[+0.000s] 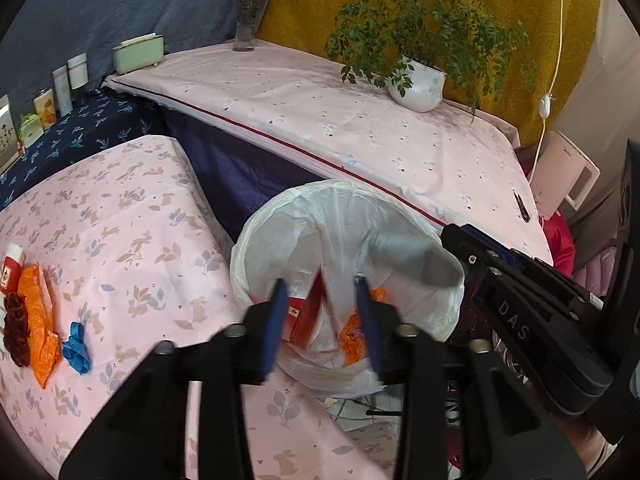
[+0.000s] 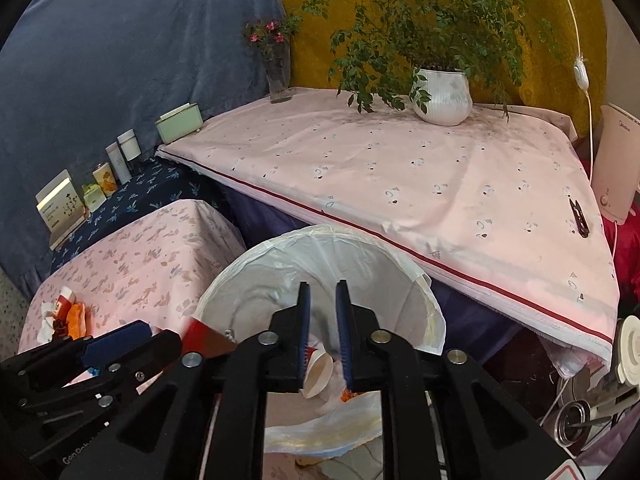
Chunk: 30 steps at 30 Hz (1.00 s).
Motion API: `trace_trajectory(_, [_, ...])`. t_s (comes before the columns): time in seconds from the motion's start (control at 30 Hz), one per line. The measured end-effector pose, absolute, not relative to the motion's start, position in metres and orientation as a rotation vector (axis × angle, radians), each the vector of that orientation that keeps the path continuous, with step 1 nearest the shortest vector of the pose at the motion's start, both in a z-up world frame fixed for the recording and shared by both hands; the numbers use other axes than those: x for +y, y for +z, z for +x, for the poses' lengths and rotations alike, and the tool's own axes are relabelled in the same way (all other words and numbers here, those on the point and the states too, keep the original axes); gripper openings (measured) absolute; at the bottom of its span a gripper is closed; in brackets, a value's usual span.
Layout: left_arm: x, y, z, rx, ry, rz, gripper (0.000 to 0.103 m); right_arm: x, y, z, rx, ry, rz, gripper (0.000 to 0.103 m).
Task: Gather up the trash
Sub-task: 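Carry envelope and grey pouch over the bin and open both tools, then move both open tools back over the table trash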
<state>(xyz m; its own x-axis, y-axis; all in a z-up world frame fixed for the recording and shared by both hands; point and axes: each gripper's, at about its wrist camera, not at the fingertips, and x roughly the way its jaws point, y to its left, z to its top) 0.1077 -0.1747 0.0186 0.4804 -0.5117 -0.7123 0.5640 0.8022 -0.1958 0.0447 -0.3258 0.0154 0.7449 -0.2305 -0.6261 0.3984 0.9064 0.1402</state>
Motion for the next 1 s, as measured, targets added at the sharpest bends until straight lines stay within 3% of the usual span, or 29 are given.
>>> trace_trajectory(0.07, [-0.172, 0.019, 0.109, 0.838, -0.644, 0.067, 0.049, -0.326, 0.016, 0.044, 0.635, -0.355, 0.277, 0.034])
trace_trajectory(0.2, [-0.164, 0.018, 0.111, 0.840, -0.614, 0.060, 0.056, -0.322, 0.018, 0.042, 0.629, -0.357, 0.276, 0.038])
trace_trajectory(0.53, [-0.134, 0.019, 0.114, 0.850, -0.555, 0.015, 0.057, -0.304, 0.024, 0.041, 0.621, -0.343, 0.255, 0.053])
trace_trajectory(0.9, [-0.086, 0.017, 0.117, 0.850, -0.442, -0.024, 0.060, -0.269, 0.029, 0.044, 0.624, -0.289, 0.220, 0.055])
trace_trajectory(1.0, [-0.067, 0.016, 0.116, 0.842, -0.402, -0.042, 0.064, -0.256, 0.029, 0.046, 0.629, -0.271, 0.209, 0.059])
